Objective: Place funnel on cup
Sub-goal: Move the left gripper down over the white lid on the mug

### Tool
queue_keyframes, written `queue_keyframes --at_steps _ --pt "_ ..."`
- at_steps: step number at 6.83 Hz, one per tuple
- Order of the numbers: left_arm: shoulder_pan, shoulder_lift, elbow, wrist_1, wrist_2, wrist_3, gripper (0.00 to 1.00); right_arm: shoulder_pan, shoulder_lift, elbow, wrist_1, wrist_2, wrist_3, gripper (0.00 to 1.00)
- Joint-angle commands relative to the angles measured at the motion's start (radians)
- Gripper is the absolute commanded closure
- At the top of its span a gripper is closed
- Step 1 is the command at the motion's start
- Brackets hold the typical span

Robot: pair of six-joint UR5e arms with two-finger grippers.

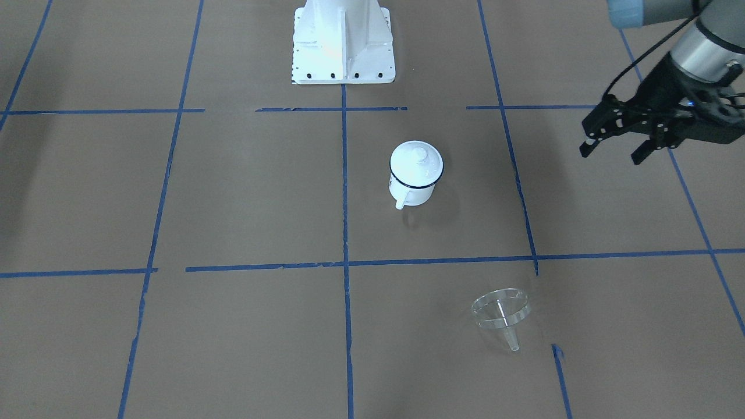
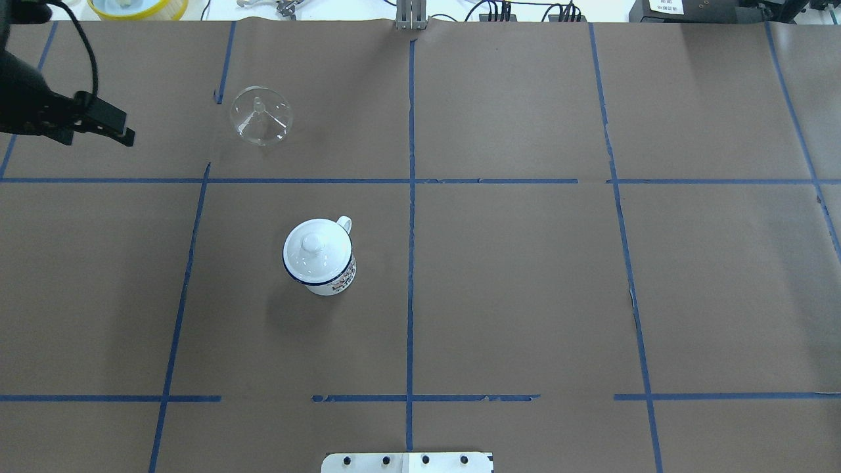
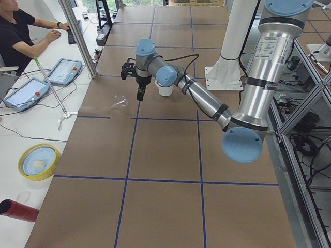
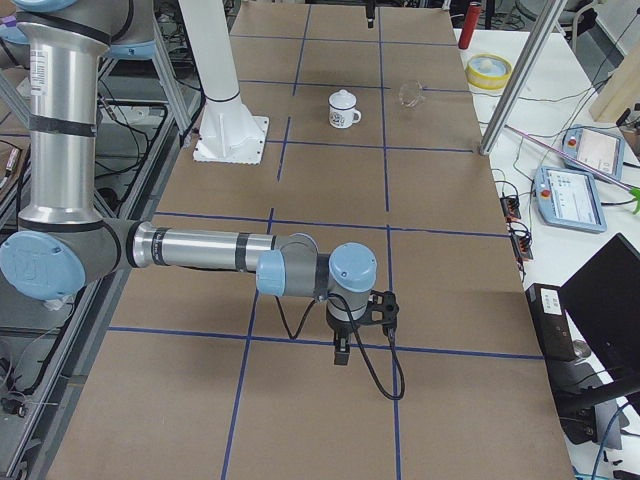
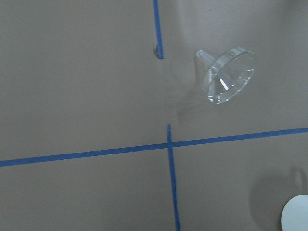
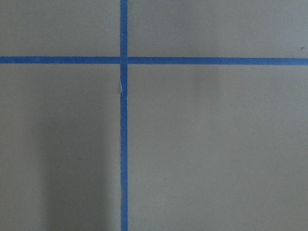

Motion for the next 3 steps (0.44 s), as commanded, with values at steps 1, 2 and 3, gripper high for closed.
queue_keyframes --at_steps 1,2,3 --pt "0.137 -0.161 -0.014 0.147 0.113 -0.121 0.0 0.0 0.0 0.001 0.0 0.0 0.0 0.0" --pt "0.179 -0.202 -0.008 0.157 0.113 -0.211 0.0 0.0 0.0 0.001 0.0 0.0 0.0 0.0" --pt "0.279 -0.242 0.008 0.157 0.153 -0.373 0.0 0.0 -0.002 -0.001 0.0 0.0 0.0 0.0"
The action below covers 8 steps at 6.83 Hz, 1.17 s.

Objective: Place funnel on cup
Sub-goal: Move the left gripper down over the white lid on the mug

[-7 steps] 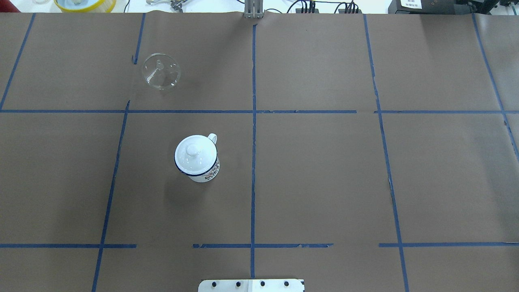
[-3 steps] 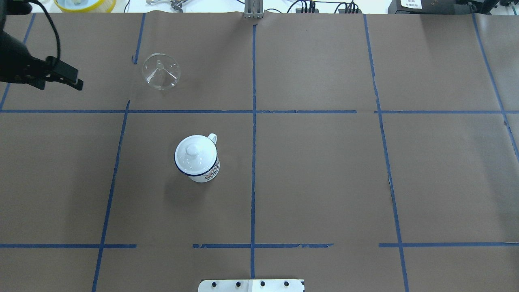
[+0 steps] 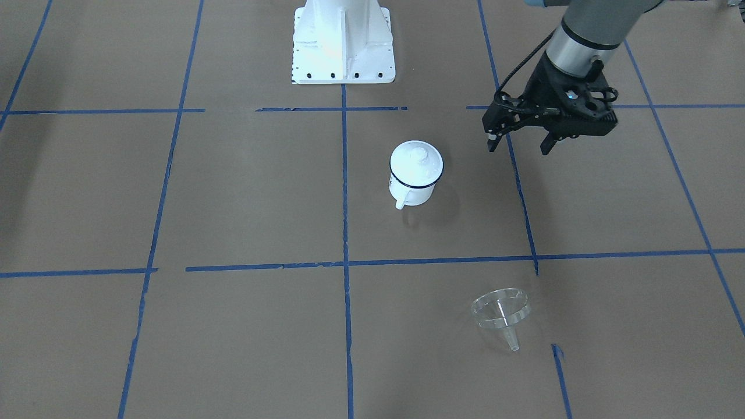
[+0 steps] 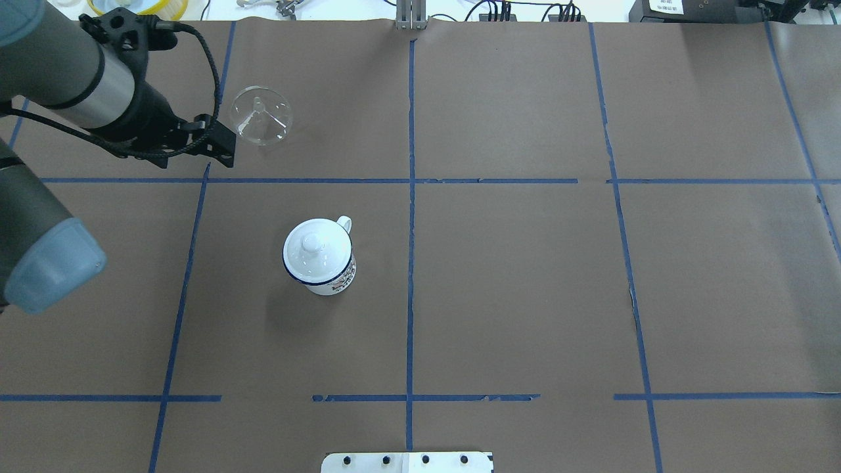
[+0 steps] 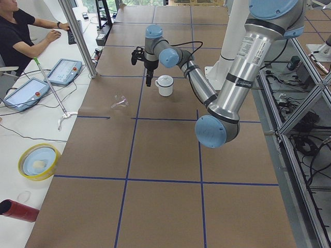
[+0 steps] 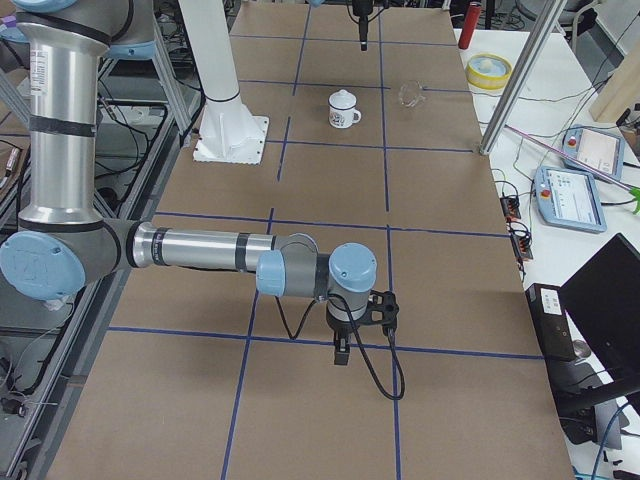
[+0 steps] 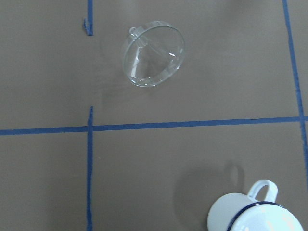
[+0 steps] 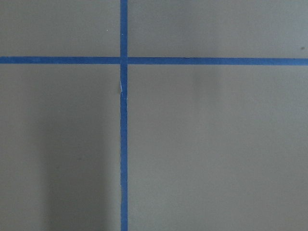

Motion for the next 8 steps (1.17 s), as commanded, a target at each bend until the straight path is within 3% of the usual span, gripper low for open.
queue_keyframes --at_steps 1,3,4,5,8 --pt "0.177 -0.072 0.021 0.011 0.126 -0.182 0.0 0.0 0.0 0.0 0.0 0.0 0.0 0.0" --pt "0.204 -0.135 0.105 0.011 0.135 -0.184 0.0 0.0 0.0 0.0 0.0 0.0 0.0 0.0" --pt "0.206 -0.146 0.145 0.008 0.137 -0.177 0.04 0.0 0.0 0.0 0.0 0.0 0.0 0.0" --pt "0.207 -0.146 0.165 0.005 0.135 -0.171 0.15 0.0 0.0 0.0 0.0 0.0 0.0 0.0" --pt "0.241 -0.145 0.19 0.005 0.135 -0.166 0.22 0.0 -0.001 0.0 0.0 0.0 0.0 0.0"
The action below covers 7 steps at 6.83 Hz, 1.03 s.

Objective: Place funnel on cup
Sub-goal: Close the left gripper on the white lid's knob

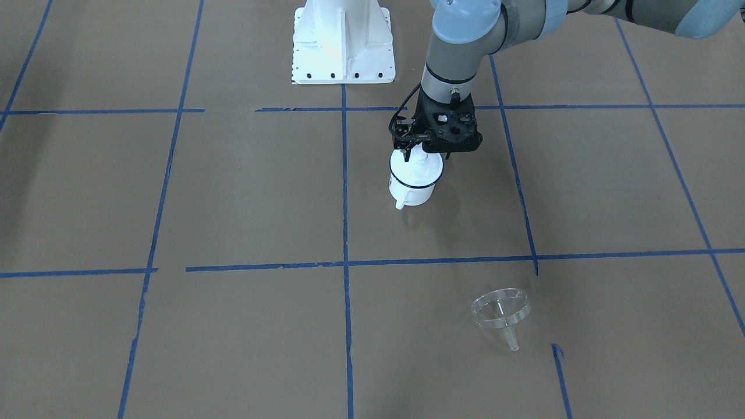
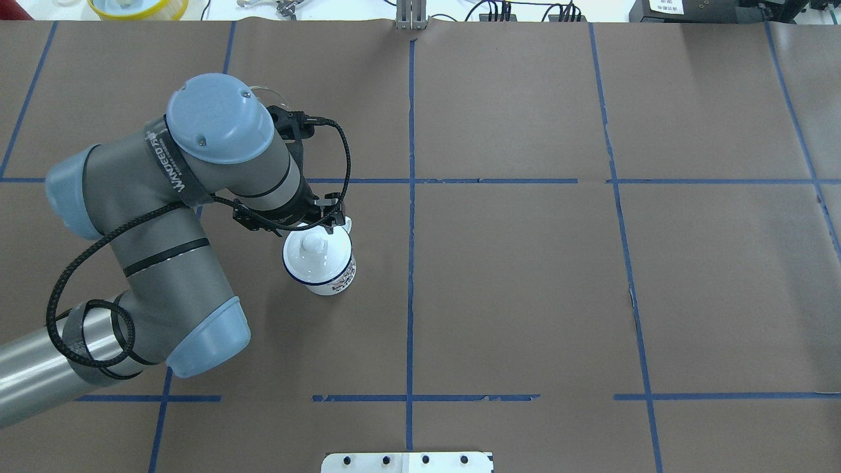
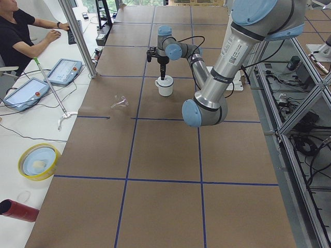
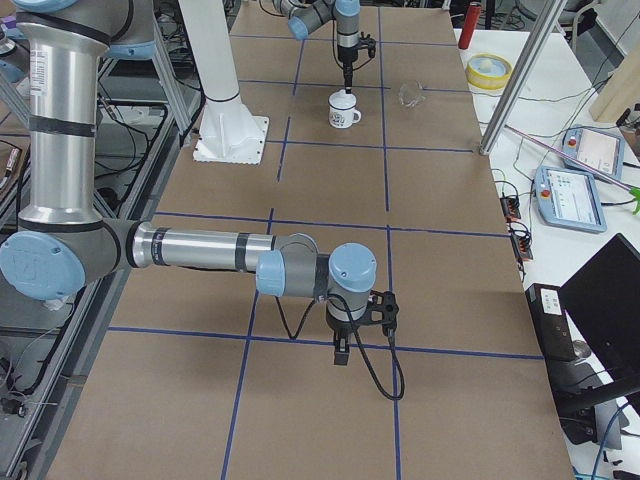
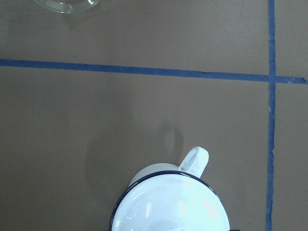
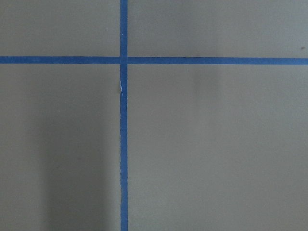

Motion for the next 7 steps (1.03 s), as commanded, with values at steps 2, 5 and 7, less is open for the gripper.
queue_keyframes --at_steps 2,5,7 --pt "0.018 0.004 0.013 -0.001 0.0 0.002 0.28 0.0 -0.001 0.0 0.0 0.0 0.0 0.0" --pt "0.019 0.001 0.007 -0.001 -0.002 0.002 0.45 0.0 0.001 0.0 0.0 0.0 0.0 0.0" --pt "0.019 0.0 -0.002 0.001 -0.006 0.002 0.67 0.0 0.001 0.0 0.0 0.0 0.0 0.0"
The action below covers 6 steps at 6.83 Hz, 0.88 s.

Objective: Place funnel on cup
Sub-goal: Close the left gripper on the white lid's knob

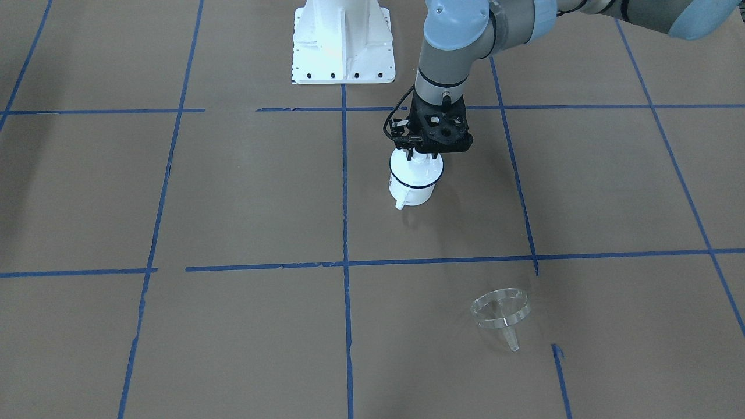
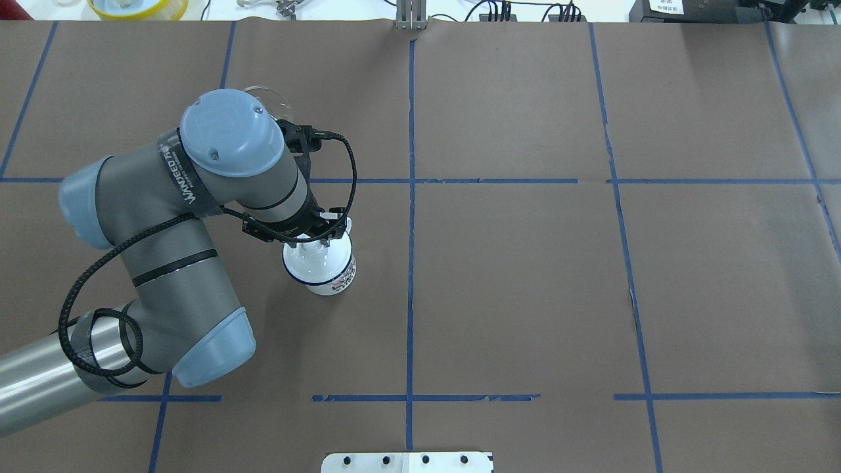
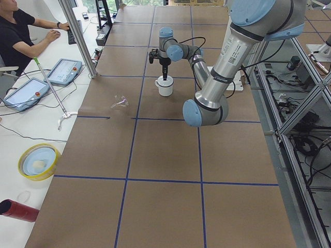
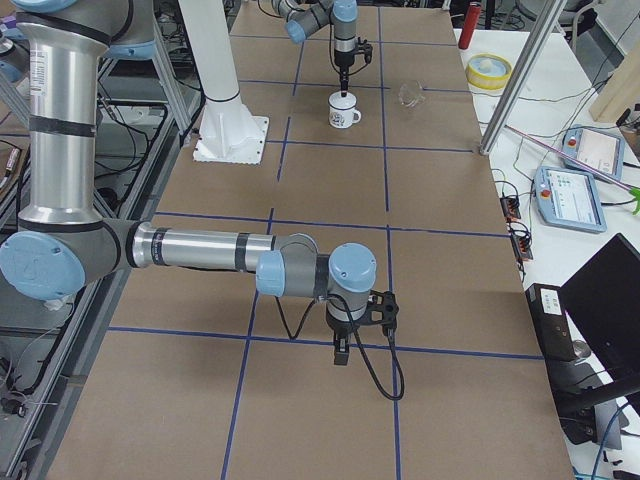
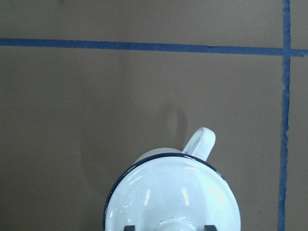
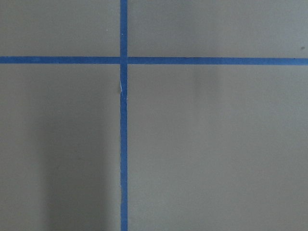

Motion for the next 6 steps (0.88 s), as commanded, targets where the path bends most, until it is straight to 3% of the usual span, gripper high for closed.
queue_keyframes --at_steps 1,2,4,6 --pt "0.0 -0.001 -0.007 0.001 -0.003 0.0 0.88 0.0 -0.001 -0.001 0.0 0.0 0.0 0.0" --pt "0.0 0.001 -0.007 0.001 -0.003 0.0 1.0 0.0 0.0 -0.002 0.0 0.0 0.0 0.0" --pt "-0.014 0.008 -0.059 0.017 -0.003 0.002 1.0 0.0 0.0 0.0 0.0 0.0 0.0 0.0" --pt "-0.055 -0.007 -0.133 0.13 -0.006 0.085 1.0 0.0 0.0 0.0 0.0 0.0 0.0 0.0"
